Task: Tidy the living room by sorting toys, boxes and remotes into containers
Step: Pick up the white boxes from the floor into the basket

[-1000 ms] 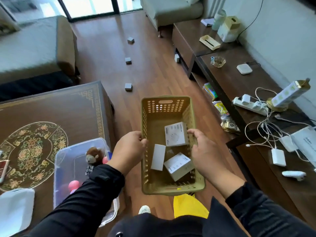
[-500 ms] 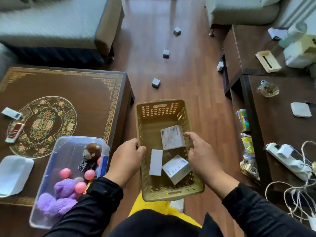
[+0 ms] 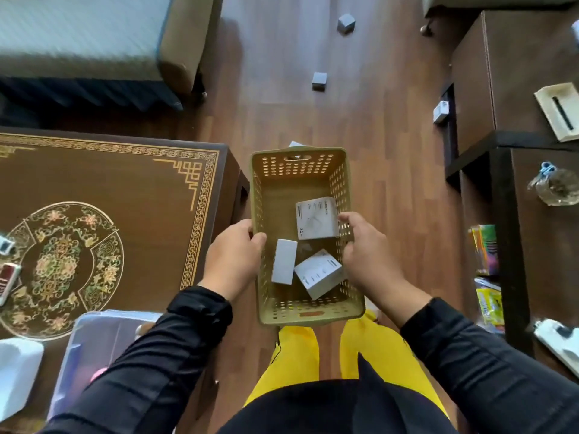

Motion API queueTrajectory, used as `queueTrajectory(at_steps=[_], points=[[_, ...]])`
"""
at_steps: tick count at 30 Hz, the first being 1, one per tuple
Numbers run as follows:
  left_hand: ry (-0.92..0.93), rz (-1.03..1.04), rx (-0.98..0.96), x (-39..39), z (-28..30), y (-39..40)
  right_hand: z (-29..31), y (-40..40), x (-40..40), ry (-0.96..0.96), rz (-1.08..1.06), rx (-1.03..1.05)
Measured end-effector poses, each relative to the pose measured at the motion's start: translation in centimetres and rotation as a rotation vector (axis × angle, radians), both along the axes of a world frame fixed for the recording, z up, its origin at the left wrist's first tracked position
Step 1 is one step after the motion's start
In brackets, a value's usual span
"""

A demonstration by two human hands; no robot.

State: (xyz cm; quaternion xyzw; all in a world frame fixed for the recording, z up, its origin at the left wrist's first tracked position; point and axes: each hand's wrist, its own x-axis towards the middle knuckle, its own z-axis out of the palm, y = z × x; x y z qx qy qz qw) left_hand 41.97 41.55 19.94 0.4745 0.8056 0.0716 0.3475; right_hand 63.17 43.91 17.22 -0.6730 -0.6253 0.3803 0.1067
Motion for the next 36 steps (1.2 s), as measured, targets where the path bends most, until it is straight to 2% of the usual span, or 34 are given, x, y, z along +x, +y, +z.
queueTrajectory(at_steps=[9, 15, 24, 31, 36], points=[[0.014, 0.199, -0.007, 1.1, -7.0, 11.9, -6.0, 15.3, -0.1, 0.005, 0.161, -0.042], [0.059, 0.324, -0.024, 1.1, -14.6, 17.4, -12.8, 22.3, -0.7, 0.002, 0.246, -0.033], [0.024, 0.315, -0.073, -1.2, -32.7, 21.7, -30.7, 26.9, -2.7, -0.056, 0.325, -0.054], [0.014, 0.261, -0.128, -4.7, -46.7, 23.0, -44.2, 29.8, -5.8, -0.118, 0.495, -0.081], [-0.065, 0.217, -0.201, -7.6, -56.0, 23.9, -52.8, 32.7, -8.2, -0.136, 0.611, -0.099]])
